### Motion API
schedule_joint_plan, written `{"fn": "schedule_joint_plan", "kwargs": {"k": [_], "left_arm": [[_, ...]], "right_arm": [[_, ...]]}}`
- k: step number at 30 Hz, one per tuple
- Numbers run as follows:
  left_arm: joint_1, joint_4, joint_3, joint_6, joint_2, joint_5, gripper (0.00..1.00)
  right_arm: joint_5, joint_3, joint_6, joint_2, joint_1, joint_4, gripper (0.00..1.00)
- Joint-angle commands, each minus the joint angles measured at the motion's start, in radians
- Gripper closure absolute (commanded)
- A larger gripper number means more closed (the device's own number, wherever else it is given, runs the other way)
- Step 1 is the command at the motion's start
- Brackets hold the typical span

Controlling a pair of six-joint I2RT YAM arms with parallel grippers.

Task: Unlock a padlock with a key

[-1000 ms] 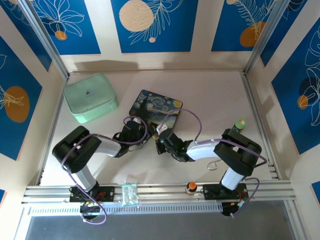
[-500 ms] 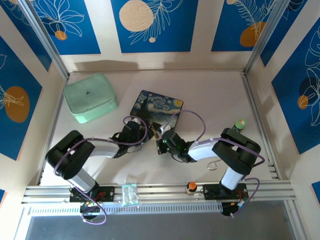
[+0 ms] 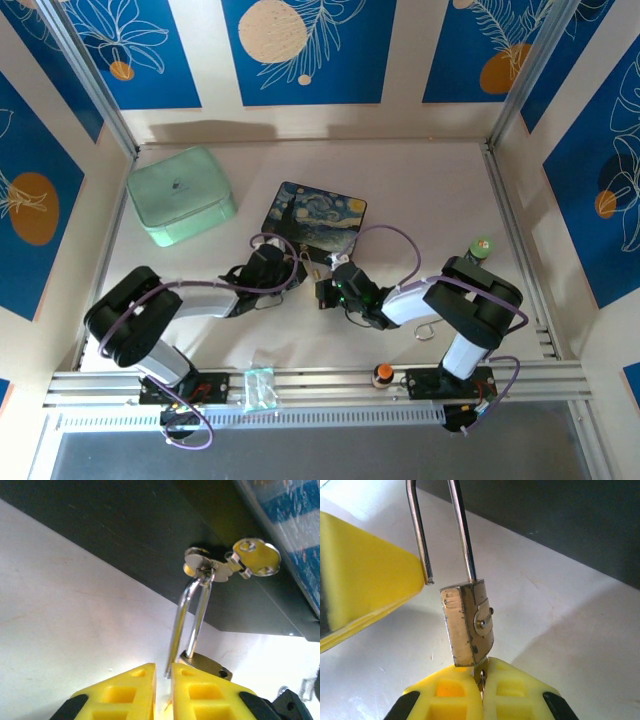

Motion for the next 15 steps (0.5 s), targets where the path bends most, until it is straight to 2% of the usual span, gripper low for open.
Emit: {"fn": "schedule_joint_plan", "kwargs": {"k": [1,4,6,8,12,14,15], "left_arm": [[-0.023,-0.122,0.033,0.073,-0.013,-0.074,0.83],[-0.077,-0.175,0.036,0.098,-0.06,-0.176,0.73],[-0.112,-0.179,0.035,0.132,-0.11,-0.228,0.72],[-0.122,-0.148,0.033,0.14,-0.128,-0.218,0.68],[-0.12,-0.123,0.068,0.107,-0.047,-0.141,0.65],[-0.12,-0.061,0.057,0.069,-0.004,-0.12,0.67],[-0.12,-0.042,0.053,0.052,0.015,-0.122,0.72]], "right_arm": [[-0.032,-0.04,0.068,-0.015,-0.009,0.011,1.0],[-0.028,-0.018,0.056,-0.019,0.007,-0.032,1.0],[0.004,0.002,0.026,-0.021,0.026,-0.076,1.0],[0.022,0.004,0.023,-0.021,0.032,-0.081,1.0],[-0.018,-0.019,0.04,-0.006,0.022,0.012,1.0],[-0.013,-0.021,0.039,-0.005,0.031,0.033,1.0],[-0.013,-0.025,0.037,-0.005,0.033,0.046,1.0]]}}
